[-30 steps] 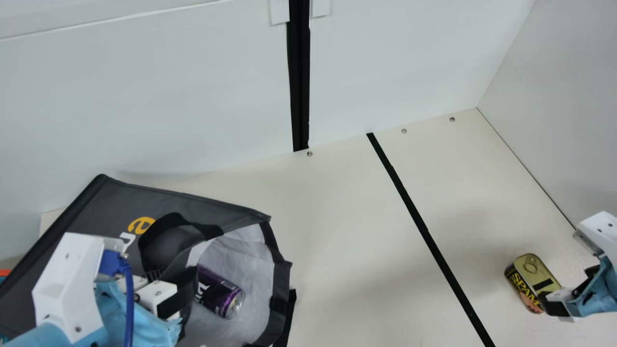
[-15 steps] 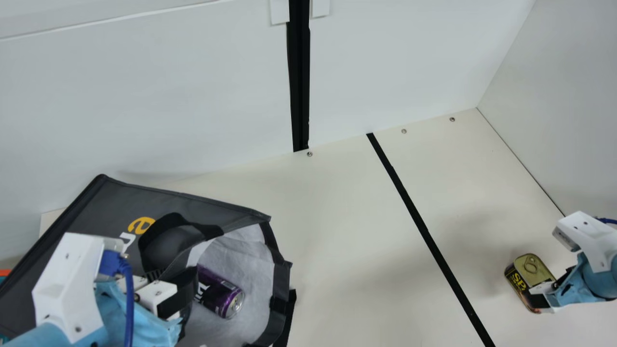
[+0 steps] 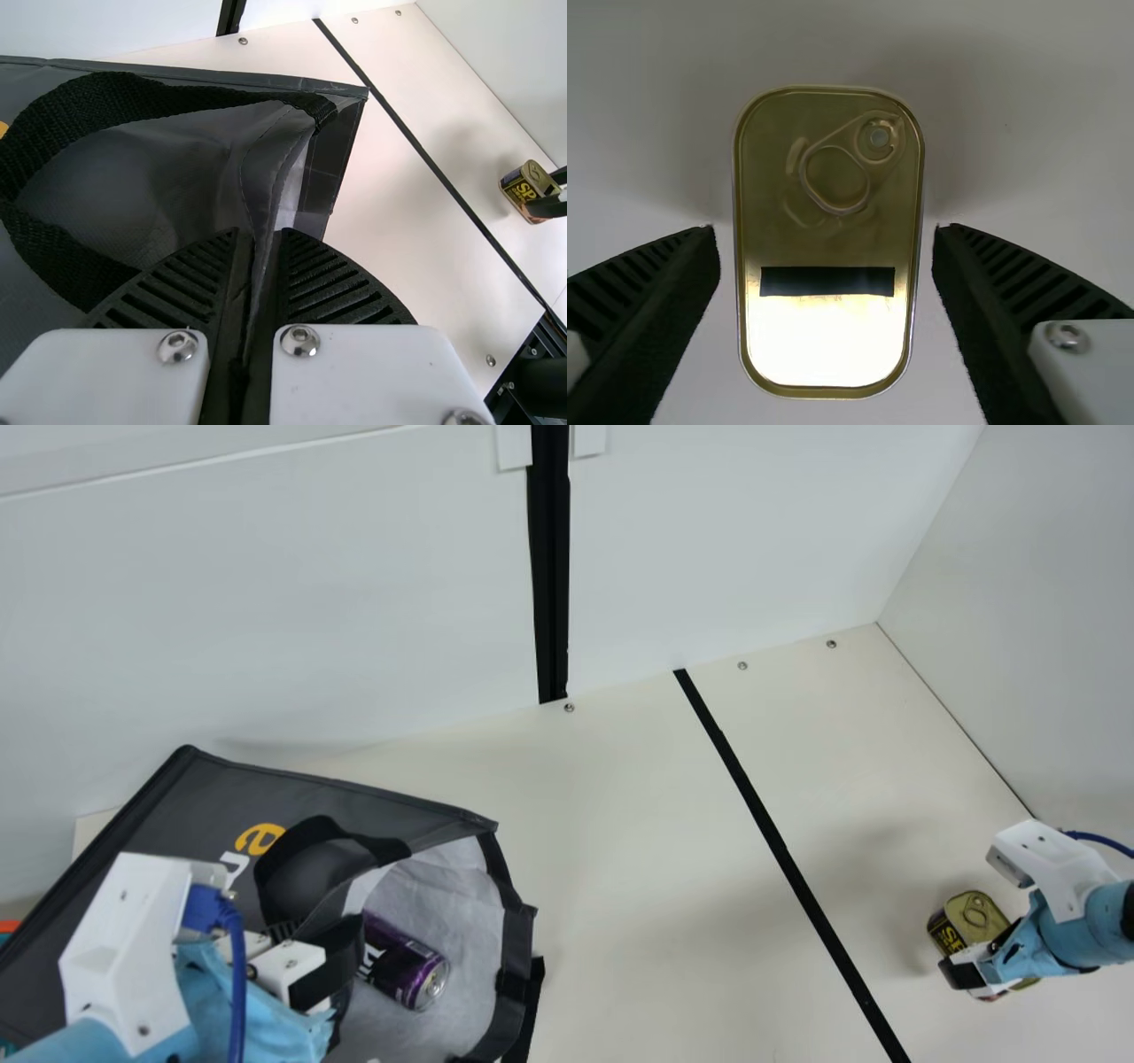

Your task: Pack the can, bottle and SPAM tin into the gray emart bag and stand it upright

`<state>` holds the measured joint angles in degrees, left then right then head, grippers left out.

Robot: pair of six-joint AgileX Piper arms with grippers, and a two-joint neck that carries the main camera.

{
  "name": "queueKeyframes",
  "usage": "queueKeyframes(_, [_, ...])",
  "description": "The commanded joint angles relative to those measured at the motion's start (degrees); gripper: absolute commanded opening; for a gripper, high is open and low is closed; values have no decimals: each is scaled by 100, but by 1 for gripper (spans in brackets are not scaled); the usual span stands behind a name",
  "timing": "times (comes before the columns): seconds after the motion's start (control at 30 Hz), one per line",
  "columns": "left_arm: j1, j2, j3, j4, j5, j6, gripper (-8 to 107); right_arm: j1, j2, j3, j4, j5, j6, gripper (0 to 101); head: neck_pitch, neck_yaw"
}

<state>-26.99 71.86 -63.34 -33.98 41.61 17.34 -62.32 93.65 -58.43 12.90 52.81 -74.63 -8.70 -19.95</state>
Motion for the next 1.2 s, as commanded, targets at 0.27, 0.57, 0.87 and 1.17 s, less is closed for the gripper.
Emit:
queueKeyframes(0.27, [0,0,0,0,0,0,-8,22,9,-5,102,-71,-256,1,-130,-5])
queueKeyframes(0.57, [0,0,0,0,0,0,-8,-27,-320,-29,303,99,-616,0,-130,-5])
queueKeyframes(0.87, [0,0,0,0,0,0,-8,-82,-896,22,461,435,-921,0,-130,-5])
queueKeyframes(1.17, [0,0,0,0,0,0,-8,32,-1566,71,550,834,-1050,0,-130,-5])
